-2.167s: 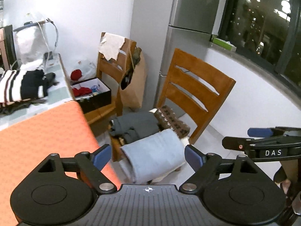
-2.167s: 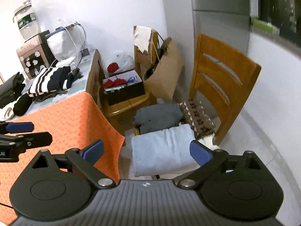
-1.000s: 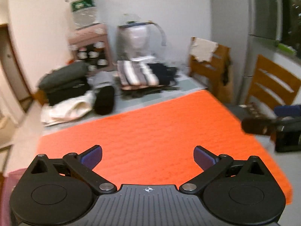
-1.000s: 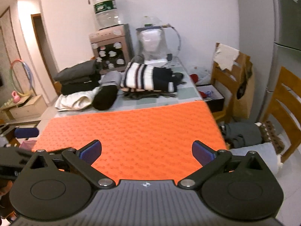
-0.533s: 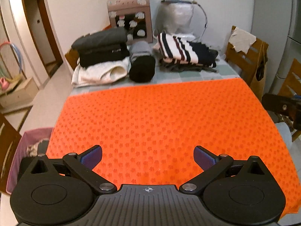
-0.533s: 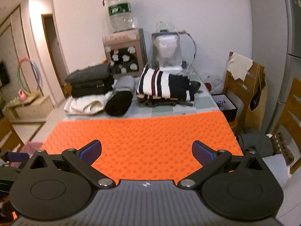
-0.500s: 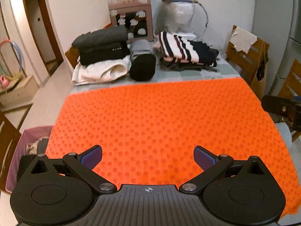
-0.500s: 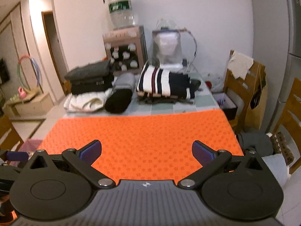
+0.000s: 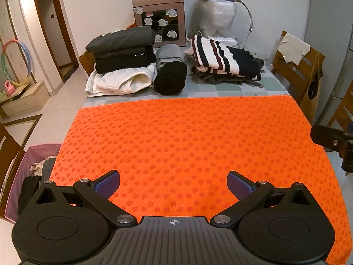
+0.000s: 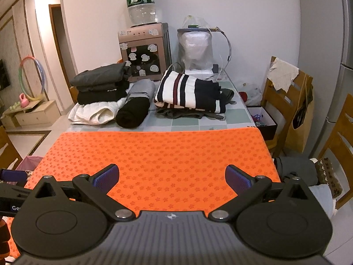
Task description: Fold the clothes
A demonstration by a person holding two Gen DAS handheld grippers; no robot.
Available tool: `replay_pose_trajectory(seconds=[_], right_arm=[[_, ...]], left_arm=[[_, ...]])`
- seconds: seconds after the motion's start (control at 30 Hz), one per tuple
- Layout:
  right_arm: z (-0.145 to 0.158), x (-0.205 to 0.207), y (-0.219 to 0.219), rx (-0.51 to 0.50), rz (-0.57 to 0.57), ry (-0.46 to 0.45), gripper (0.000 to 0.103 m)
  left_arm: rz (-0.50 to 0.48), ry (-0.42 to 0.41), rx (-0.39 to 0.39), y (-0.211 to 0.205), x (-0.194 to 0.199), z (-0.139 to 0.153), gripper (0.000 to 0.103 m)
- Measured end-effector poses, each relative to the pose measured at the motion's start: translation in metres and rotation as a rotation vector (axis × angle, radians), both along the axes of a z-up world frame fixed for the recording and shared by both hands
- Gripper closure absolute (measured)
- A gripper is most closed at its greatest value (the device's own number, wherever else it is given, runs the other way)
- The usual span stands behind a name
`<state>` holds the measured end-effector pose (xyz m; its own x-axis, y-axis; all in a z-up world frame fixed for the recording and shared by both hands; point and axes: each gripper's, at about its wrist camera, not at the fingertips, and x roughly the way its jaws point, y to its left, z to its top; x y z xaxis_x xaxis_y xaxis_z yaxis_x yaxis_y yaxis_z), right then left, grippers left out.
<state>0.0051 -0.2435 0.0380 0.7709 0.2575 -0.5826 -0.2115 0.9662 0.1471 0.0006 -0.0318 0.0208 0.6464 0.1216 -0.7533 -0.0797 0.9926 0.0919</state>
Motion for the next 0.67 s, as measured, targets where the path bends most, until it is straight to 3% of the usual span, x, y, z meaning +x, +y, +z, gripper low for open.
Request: replay_pose_trajectory(seconds=[0.67], right_arm=[[-0.009, 0.011, 0.015, -0.013, 0.045, 0.034, 0.0]], left_arm=[[-0.001, 0.036, -0.018, 0.005, 0.01, -0.01, 0.0]])
